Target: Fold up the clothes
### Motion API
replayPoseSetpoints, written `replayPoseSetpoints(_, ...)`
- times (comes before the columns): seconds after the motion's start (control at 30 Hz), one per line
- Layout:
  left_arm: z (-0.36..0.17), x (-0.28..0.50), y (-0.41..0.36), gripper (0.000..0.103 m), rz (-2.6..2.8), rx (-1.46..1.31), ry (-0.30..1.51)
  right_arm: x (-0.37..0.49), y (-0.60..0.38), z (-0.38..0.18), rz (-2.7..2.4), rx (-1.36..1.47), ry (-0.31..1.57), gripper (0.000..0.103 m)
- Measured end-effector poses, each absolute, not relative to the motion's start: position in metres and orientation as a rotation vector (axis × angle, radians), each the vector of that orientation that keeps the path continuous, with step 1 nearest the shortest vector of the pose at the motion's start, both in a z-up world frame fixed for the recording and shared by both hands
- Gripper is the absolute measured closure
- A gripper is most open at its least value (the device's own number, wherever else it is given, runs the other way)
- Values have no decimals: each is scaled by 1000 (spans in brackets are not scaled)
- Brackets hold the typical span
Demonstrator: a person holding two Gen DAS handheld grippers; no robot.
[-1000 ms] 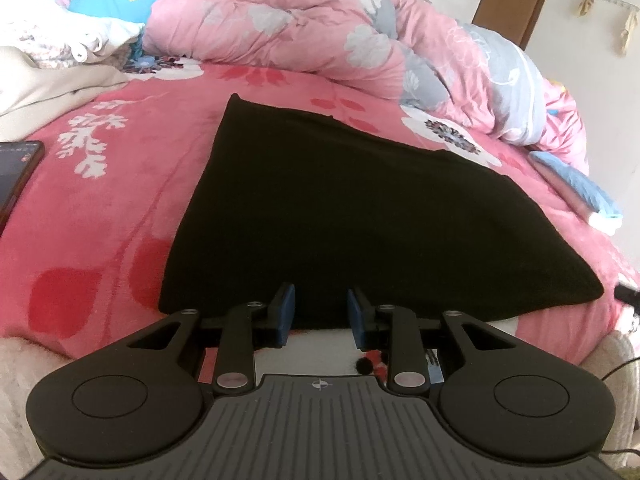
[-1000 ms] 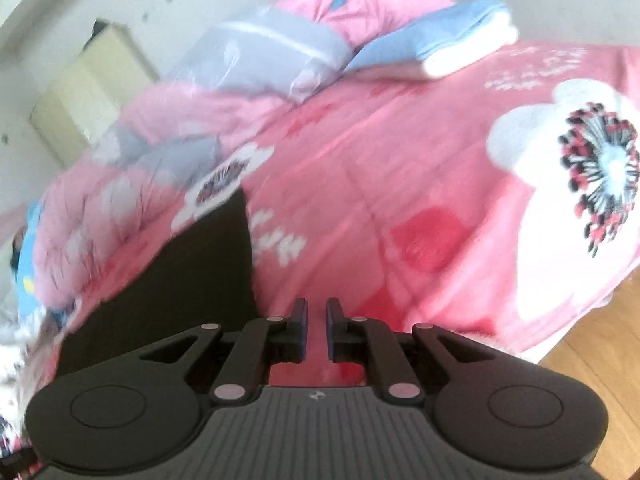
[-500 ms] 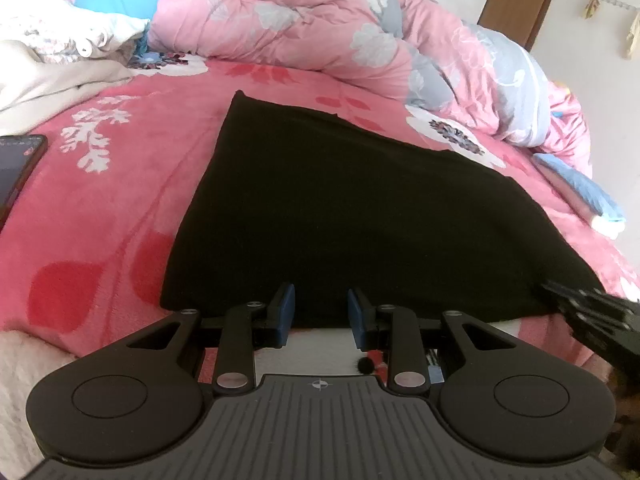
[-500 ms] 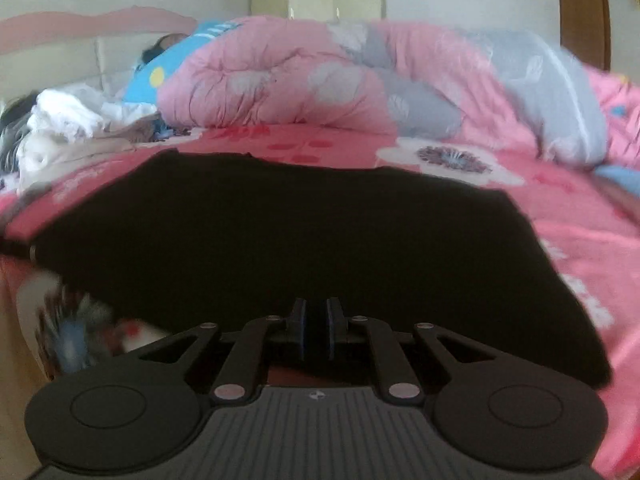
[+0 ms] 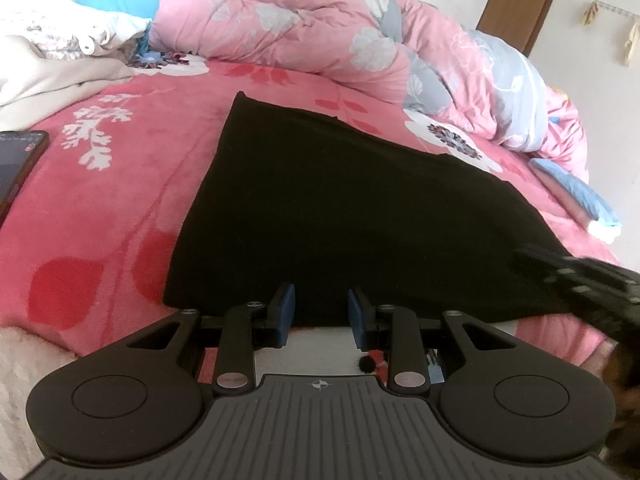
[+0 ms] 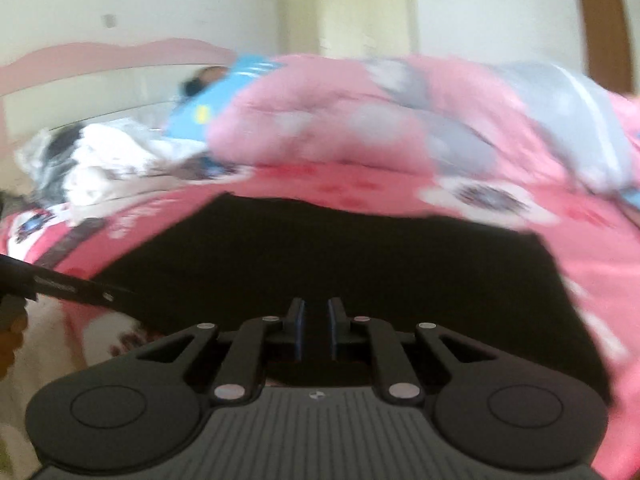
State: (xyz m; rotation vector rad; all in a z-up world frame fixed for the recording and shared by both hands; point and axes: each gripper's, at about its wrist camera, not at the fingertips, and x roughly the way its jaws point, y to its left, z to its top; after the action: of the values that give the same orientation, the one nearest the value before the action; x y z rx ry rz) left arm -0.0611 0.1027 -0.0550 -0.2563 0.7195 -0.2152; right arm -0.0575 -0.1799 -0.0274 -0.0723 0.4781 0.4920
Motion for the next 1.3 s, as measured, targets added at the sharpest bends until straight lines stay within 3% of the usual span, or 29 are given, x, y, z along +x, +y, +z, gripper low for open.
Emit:
replayPoseSetpoints(0.17, -58, -65, 111, 74, -215, -283, 714, -56, -158, -61, 521, -145, 550, 90)
replayPoseSetpoints(0.4, -63, -66, 123, 74, -242, -352, 705, -72, -200, -48, 508, 3, 646, 90)
replayPoseSetpoints(0.57, -62, -69, 119, 74, -228, -333, 700, -65, -155, -33, 614, -32, 514, 90)
replayPoseSetpoints(0.77, -64, -74, 119, 74, -221, -327, 689, -74, -127, -78, 617, -188, 428, 90)
replayPoseSetpoints(1.0, -65, -73, 123, 74, -232, -331, 689, -95, -140, -58, 599, -203, 475, 90)
replayPoseSetpoints(1.13, -63, -77, 122, 74, -220, -328, 694, -85, -119, -45, 639, -200, 402, 90)
replayPoseSetpoints(1.3, -56, -85, 130, 74, -183, -337, 698, -73, -95, -72, 677, -238, 431, 90)
